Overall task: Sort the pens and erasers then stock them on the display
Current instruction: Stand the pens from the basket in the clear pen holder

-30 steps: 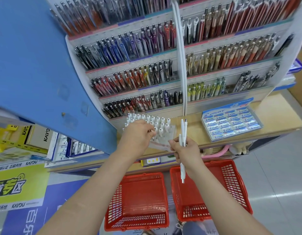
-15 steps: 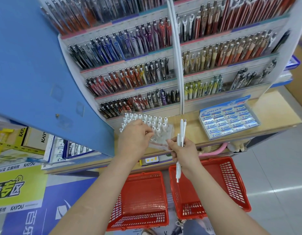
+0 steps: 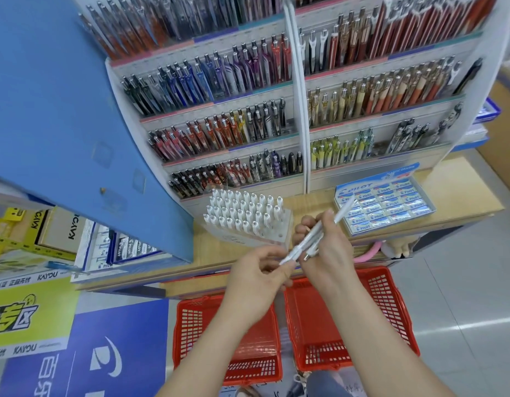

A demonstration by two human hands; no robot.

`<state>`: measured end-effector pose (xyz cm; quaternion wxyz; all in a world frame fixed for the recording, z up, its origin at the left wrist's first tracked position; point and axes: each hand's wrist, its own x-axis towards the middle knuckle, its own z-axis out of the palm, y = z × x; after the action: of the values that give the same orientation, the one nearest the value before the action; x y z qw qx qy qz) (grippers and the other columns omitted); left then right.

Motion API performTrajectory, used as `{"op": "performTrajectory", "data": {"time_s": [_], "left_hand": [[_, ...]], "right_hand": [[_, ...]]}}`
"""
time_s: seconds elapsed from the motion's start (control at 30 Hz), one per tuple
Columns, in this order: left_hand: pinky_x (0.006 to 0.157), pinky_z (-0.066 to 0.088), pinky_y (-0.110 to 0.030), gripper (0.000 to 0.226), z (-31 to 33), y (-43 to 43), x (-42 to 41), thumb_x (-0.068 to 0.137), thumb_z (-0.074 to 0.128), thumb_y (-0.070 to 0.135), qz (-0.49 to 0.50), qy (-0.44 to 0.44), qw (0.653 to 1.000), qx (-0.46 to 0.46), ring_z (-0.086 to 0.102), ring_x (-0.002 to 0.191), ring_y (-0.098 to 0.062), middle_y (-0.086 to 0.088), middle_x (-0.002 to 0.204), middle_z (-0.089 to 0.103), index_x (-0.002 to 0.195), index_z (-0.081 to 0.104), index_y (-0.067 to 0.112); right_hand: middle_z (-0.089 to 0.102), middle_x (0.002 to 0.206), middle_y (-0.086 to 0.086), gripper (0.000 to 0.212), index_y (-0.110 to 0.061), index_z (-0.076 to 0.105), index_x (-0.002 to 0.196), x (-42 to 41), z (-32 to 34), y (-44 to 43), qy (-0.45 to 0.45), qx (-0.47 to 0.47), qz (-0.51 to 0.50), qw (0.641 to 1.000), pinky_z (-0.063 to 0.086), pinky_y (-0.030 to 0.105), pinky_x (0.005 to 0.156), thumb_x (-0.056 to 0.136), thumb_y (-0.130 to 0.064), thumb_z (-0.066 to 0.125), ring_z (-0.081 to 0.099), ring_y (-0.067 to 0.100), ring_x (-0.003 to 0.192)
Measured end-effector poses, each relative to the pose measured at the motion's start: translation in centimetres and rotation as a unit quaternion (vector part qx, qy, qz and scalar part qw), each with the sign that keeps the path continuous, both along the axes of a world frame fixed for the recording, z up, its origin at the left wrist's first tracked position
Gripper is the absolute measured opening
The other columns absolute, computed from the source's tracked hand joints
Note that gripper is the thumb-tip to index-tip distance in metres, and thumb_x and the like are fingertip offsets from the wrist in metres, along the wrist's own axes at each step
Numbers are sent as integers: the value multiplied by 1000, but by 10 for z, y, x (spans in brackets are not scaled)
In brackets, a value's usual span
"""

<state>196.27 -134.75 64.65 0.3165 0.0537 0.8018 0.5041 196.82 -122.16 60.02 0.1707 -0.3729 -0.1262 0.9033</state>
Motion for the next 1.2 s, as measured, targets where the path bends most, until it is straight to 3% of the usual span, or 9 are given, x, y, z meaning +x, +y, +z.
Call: {"op": "performTrajectory", "data": {"time_s": [0.1,0.27,0.37,0.5,0.67,0.73,0.87,1.03,1.2], "left_hand": [[61,55,-22,14,8,-3,-3,83,67,3,88,3,995,55,65,60,-12,-5,67,70,91,71,14],[62,54,-18,16,23,-19,-27,88,60,3,131,58,987,76,66,60,-11,-3,65,69,94,71,12],[64,56,-20,16,28,-22,-38,93,54,6,118,77,987,82,68,65,-14,-5,70,68,95,70,11],[62,56,-23,13,36,-23,-54,87,64,7,141,162,976,39,69,63,-17,-7,70,69,82,67,19],[68,58,-39,13,32,-15,-66,84,69,16,53,277,959,-41,67,64,-18,3,65,69,76,70,26],[67,55,-41,7,25,-8,-68,84,69,17,5,325,944,-62,64,65,-21,3,64,67,78,72,21],[66,51,-35,7,8,5,-74,85,67,17,-99,427,892,-114,60,68,-19,0,72,68,83,72,12],[67,36,-21,8,-8,15,-79,84,67,15,-158,456,864,-147,61,71,-22,-5,75,68,83,72,9],[69,40,-27,14,-17,23,-85,84,65,20,-216,477,833,-178,60,72,-25,-5,73,65,78,71,9]], "right_hand": [[55,61,2,32,-15,50,74,1,6,-3,-39,51,2,998,46,22,46,100,-34,44,55,14,51],[36,59,1,21,-14,49,80,12,2,3,-88,228,87,966,23,17,34,98,-25,51,30,9,44],[45,57,3,18,-12,52,79,17,2,3,-81,290,147,942,25,16,34,94,-21,57,31,5,37],[54,65,1,13,-12,58,88,19,0,2,-108,302,178,930,26,18,37,95,-23,57,33,7,41],[53,74,6,21,-8,60,108,22,-10,12,-114,226,168,953,31,20,38,96,-7,43,41,11,48],[54,71,5,20,-12,58,111,25,-12,14,-101,223,180,953,31,21,38,99,-13,43,42,12,47],[51,63,3,20,-24,59,111,26,-13,14,-96,242,213,942,19,15,38,100,-31,44,32,9,38],[50,63,3,20,-16,62,107,29,-16,15,-86,218,214,948,18,16,35,100,-21,44,28,9,42],[52,65,5,18,-11,61,110,33,-19,15,-65,251,222,940,19,17,38,99,-15,46,27,11,45]]}}
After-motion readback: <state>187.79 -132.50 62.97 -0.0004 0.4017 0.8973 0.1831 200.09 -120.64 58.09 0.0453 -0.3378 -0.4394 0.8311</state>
